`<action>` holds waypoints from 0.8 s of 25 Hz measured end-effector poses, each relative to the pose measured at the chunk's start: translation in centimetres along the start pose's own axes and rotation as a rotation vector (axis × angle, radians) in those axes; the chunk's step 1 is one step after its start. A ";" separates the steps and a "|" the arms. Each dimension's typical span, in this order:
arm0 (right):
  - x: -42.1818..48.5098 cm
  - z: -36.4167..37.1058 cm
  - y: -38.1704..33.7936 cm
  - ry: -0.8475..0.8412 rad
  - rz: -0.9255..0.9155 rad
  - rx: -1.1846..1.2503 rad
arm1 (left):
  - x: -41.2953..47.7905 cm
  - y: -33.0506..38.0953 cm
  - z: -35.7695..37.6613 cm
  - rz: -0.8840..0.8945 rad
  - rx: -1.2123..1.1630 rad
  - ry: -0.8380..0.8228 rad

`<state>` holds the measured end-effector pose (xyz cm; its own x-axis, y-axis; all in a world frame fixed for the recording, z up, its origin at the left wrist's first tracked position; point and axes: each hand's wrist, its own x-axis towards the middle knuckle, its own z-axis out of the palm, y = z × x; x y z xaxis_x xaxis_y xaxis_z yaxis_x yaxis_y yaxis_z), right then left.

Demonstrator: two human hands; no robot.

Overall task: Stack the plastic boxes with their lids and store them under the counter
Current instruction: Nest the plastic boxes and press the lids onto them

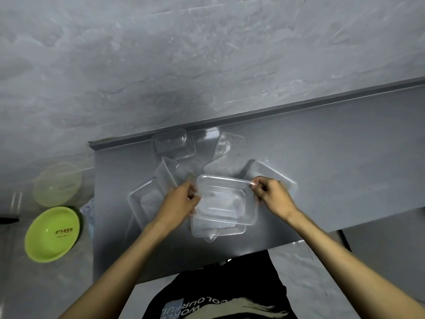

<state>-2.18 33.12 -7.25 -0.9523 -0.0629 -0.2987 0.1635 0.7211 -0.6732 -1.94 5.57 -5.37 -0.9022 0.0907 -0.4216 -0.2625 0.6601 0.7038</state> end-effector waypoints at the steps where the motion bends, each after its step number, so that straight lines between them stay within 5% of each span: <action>1: 0.0 0.2 0.0 0.020 -0.021 -0.009 | -0.1 -0.5 0.0 -0.001 0.014 -0.009; 7: -0.3 1.3 -0.2 0.074 -0.064 -0.051 | -1.0 -1.9 0.7 -0.085 -0.055 -0.070; 20: 0.4 4.1 1.0 -0.146 0.156 -0.004 | 0.0 -4.9 2.1 -0.236 -0.086 -0.122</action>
<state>-1.33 31.01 -10.78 -0.8678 -0.0497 -0.4944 0.3047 0.7328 -0.6085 0.12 3.95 -10.02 -0.7664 0.0349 -0.6414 -0.4930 0.6082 0.6221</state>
